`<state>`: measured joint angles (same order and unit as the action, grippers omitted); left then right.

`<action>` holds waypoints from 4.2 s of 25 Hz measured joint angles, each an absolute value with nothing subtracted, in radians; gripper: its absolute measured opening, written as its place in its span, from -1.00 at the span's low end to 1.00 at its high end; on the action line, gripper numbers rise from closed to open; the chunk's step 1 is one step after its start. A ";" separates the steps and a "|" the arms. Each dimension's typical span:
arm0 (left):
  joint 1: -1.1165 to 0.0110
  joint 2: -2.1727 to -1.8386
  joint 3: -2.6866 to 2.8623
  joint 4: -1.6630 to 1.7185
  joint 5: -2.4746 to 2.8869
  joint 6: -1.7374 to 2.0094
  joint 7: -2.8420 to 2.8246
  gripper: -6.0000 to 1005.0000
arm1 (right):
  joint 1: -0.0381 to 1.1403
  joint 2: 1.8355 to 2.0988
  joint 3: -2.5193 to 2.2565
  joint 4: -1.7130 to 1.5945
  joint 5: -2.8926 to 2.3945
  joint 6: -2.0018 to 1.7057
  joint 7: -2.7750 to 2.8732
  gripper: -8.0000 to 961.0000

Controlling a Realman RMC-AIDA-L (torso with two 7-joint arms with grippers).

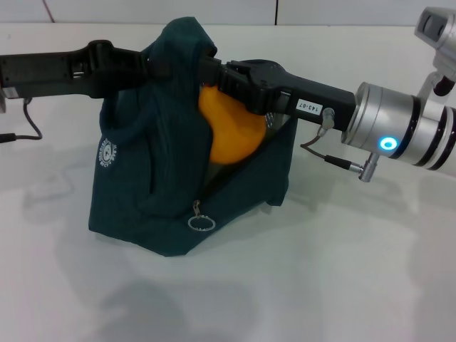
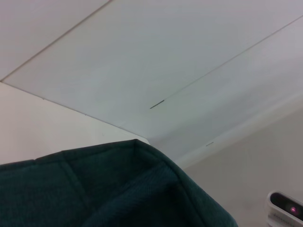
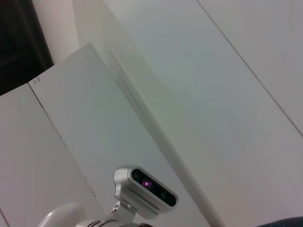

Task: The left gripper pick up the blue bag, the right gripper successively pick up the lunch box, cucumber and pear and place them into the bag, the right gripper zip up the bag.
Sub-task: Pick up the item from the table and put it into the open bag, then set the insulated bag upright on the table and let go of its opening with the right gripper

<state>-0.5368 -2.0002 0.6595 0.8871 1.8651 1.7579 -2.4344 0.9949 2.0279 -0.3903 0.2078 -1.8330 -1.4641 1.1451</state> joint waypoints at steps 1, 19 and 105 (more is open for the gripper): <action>-0.537 -2.000 0.660 0.887 1.865 1.758 -2.434 -0.76 | 0.995 2.028 -0.390 0.208 -1.833 -1.464 1.145 -0.92; -0.537 -2.000 0.660 0.889 1.865 1.760 -2.434 -0.76 | 0.972 2.028 -0.387 0.196 -1.834 -1.514 1.176 -0.65; -0.600 -2.057 0.719 0.684 1.904 1.671 -2.343 -0.73 | 0.638 2.015 -0.469 -0.182 -1.730 -1.689 1.597 -0.76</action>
<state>-0.6000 -2.0571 0.7190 0.6837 1.9038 1.6713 -2.3431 0.6381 2.0155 -0.4691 -0.1818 -1.7304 -1.6888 1.5967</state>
